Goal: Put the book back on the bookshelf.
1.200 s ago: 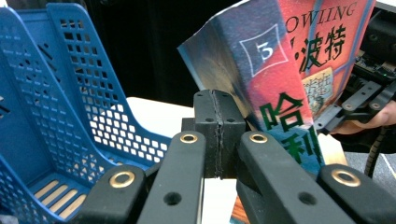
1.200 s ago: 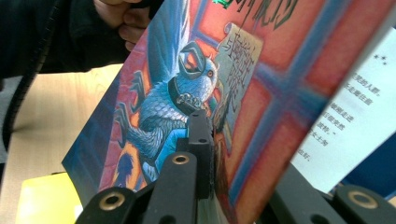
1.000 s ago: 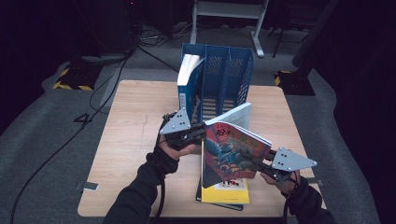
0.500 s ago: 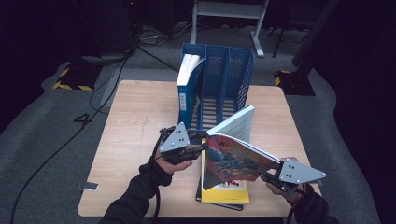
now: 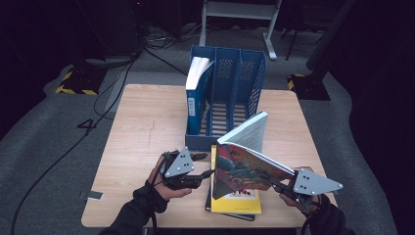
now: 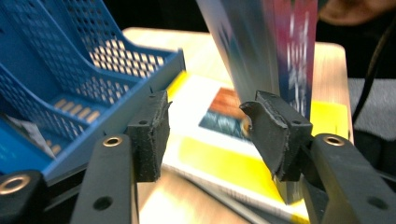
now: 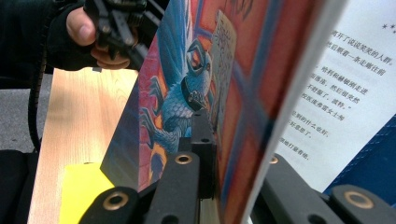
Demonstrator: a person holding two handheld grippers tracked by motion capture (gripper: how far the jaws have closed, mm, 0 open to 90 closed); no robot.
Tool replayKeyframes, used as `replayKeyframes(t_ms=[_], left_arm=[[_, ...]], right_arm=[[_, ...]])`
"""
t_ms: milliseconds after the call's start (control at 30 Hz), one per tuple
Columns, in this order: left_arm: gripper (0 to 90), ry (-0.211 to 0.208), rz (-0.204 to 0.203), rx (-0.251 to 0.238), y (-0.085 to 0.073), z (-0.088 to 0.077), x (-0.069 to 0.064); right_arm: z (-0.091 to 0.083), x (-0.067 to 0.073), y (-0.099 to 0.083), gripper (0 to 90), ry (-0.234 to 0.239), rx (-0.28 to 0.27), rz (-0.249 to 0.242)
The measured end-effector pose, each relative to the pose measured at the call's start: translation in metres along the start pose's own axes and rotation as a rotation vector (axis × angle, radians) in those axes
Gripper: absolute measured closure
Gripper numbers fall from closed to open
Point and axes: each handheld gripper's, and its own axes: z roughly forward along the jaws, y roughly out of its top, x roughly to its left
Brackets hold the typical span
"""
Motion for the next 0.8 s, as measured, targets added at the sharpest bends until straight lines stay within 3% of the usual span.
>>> replayKeyframes(t_ms=[67, 167, 233, 367, 533, 700, 800], left_arm=[[43.3, -0.026, -0.022, 0.013, -0.006, 0.001, -0.001], [38.3, -0.023, -0.033, 0.035, -0.013, 0.004, -0.005], [37.6, -0.043, -0.055, 0.036, -0.017, 0.005, -0.005], [34.4, -0.119, -0.043, 0.065, -0.02, 0.01, -0.01], [33.8, -0.145, -0.03, 0.087, -0.02, 0.025, -0.021], [39.3, -0.143, -0.023, 0.071, -0.015, 0.04, -0.023], [43.0, -0.144, -0.042, 0.013, -0.007, 0.042, -0.017]], right_arm=[[0.0, 0.0, 0.0, 85.0, -0.001, -0.001, 0.002], [0.0, 0.0, 0.0, 85.0, -0.001, 0.001, 0.004], [0.0, 0.0, 0.0, 84.9, -0.003, 0.0, 0.003], [0.0, 0.001, 0.0, 84.9, -0.008, 0.003, 0.004], [-0.001, 0.002, 0.0, 84.8, -0.005, 0.003, 0.007], [-0.001, 0.003, 0.001, 84.6, -0.006, 0.002, 0.0], [-0.001, 0.003, 0.001, 84.5, -0.007, 0.005, -0.001]])
